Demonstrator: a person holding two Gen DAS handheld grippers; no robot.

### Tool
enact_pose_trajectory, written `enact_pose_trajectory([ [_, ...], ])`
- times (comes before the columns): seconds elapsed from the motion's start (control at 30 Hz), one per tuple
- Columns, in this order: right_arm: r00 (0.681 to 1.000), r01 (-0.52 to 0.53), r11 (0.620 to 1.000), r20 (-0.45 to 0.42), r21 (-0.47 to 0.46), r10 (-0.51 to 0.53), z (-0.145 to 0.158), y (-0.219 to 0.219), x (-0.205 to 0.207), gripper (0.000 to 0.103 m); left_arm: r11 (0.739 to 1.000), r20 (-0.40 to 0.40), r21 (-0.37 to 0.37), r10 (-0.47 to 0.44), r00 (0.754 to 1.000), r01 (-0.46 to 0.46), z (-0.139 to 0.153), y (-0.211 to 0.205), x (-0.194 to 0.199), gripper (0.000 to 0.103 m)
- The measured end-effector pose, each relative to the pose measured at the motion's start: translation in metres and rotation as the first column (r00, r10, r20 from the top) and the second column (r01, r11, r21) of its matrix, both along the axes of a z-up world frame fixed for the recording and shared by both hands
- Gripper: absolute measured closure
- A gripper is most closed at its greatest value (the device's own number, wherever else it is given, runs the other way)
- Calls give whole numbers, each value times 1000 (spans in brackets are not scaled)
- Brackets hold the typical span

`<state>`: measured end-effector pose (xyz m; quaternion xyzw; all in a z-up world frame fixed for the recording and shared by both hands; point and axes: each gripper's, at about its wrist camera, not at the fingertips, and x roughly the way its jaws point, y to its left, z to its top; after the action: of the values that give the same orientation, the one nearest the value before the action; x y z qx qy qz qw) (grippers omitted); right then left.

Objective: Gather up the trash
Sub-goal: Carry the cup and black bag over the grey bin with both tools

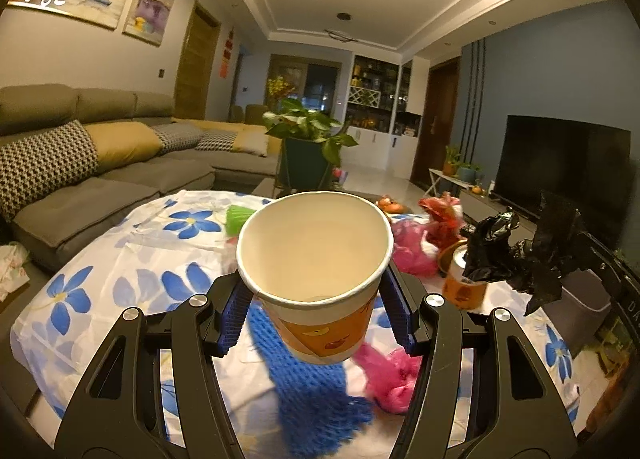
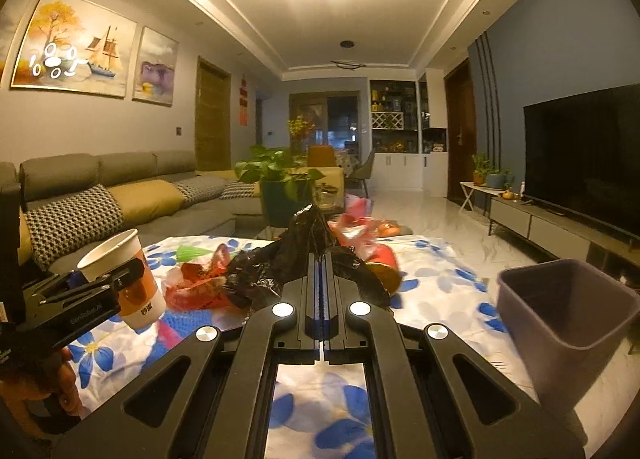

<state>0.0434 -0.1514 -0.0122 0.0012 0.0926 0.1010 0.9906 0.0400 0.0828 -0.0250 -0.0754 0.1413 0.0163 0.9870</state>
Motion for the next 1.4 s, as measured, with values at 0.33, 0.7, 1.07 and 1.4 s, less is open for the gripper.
enact_pose_trajectory([
  [0.33, 998, 65, 998, 13, 20, -65, 2, -34, -19, 101, 998, 6, 25, -53, 999, 52, 5, -28, -4, 45],
  [0.7, 970, 231, 973, 67, 26, -232, 18, -98, -25, 101, 962, 48, 53, -270, 962, 267, 35, -112, 19, 45],
  [1.07, 900, 429, 902, 72, 40, -431, 18, -181, -8, 101, 876, 32, 42, -481, 876, 480, 39, -231, 79, 45],
  [1.4, 869, 492, 868, 17, 59, -494, 4, -226, 18, 101, 816, 8, 55, -576, 817, 575, 20, -314, 122, 45],
])
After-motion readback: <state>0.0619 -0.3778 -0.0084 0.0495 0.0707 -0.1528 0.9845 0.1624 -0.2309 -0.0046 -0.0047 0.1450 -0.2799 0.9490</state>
